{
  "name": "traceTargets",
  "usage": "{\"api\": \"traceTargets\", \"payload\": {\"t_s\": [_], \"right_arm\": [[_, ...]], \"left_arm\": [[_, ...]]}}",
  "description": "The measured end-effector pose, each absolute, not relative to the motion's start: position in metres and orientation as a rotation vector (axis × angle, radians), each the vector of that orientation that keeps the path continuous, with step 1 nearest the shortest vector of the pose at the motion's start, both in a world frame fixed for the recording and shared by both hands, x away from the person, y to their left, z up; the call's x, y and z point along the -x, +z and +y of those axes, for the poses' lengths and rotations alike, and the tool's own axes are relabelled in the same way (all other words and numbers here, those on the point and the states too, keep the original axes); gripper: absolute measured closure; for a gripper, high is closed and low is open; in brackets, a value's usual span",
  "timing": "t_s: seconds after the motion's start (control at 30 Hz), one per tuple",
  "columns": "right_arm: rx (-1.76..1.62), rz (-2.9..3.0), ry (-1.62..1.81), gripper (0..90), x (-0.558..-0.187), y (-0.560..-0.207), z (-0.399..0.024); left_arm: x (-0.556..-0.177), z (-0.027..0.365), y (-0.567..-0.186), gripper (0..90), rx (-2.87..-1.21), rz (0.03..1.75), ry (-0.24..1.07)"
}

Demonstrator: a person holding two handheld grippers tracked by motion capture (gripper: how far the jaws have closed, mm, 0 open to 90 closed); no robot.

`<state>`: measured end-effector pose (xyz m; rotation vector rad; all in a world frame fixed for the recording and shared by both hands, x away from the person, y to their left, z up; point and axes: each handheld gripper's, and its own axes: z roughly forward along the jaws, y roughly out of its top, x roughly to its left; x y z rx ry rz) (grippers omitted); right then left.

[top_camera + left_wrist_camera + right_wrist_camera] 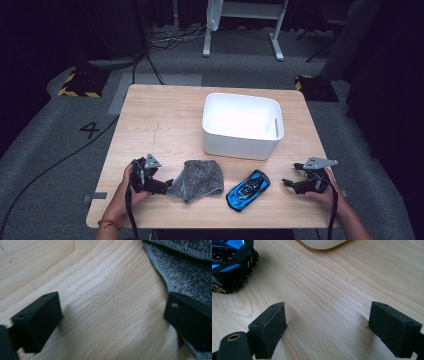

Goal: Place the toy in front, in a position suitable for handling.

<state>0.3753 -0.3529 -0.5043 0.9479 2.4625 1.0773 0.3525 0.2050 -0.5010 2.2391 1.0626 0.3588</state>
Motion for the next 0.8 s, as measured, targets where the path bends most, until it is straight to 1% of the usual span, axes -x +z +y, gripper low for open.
{"api": "traceTargets", "payload": {"t_s": [0.03,0.07,0.1,0.13,0.17,0.2,0.23,0.27,0.3,0.37,0.4,0.47,0.57,0.67,0.8], "right_arm": [[-0.948,2.462,1.077,14.7,-0.375,-0.504,-0.353],[-0.949,2.461,1.077,14.7,-0.375,-0.504,-0.353],[-0.951,2.46,1.077,14.7,-0.375,-0.504,-0.353],[-0.956,2.458,1.076,14.7,-0.375,-0.504,-0.353],[-0.957,2.458,1.073,14.7,-0.374,-0.504,-0.353],[-0.956,2.458,1.073,14.7,-0.374,-0.504,-0.353],[-0.957,2.458,1.075,14.7,-0.374,-0.504,-0.353],[-0.957,2.458,1.075,14.7,-0.374,-0.504,-0.353],[-0.954,2.458,1.076,14.7,-0.375,-0.504,-0.353],[-0.954,2.458,1.075,14.6,-0.375,-0.504,-0.353],[-0.958,2.457,1.074,14.6,-0.374,-0.504,-0.353],[-0.964,2.451,1.068,14.5,-0.374,-0.504,-0.353],[-0.968,2.449,1.067,14.4,-0.374,-0.504,-0.352],[-0.965,2.451,1.067,14.4,-0.374,-0.504,-0.352],[-0.964,2.451,1.069,14.4,-0.374,-0.504,-0.352]], "left_arm": [[-0.353,0.204,-0.499,12.6,-2.227,1.05,0.36],[-0.352,0.203,-0.497,22.9,-2.228,1.042,0.357],[-0.351,0.199,-0.495,22.2,-2.24,1.044,0.353],[-0.35,0.198,-0.495,13.4,-2.245,1.023,0.341],[-0.347,0.195,-0.492,12.0,-2.263,0.985,0.336],[-0.347,0.195,-0.492,18.0,-2.263,0.985,0.336],[-0.342,0.188,-0.486,21.2,-2.274,0.944,0.374],[-0.342,0.188,-0.486,16.2,-2.274,0.944,0.374],[-0.34,0.186,-0.484,15.5,-2.278,0.931,0.386],[-0.332,0.179,-0.475,19.7,-2.258,0.896,0.45],[-0.331,0.177,-0.472,19.7,-2.24,0.892,0.448],[-0.329,0.172,-0.465,20.6,-2.193,0.87,0.402],[-0.325,0.163,-0.458,20.1,-2.169,0.84,0.391],[-0.318,0.132,-0.452,15.9,-2.176,0.77,0.355],[-0.314,0.1,-0.454,16.9,-2.224,0.685,0.284]]}}
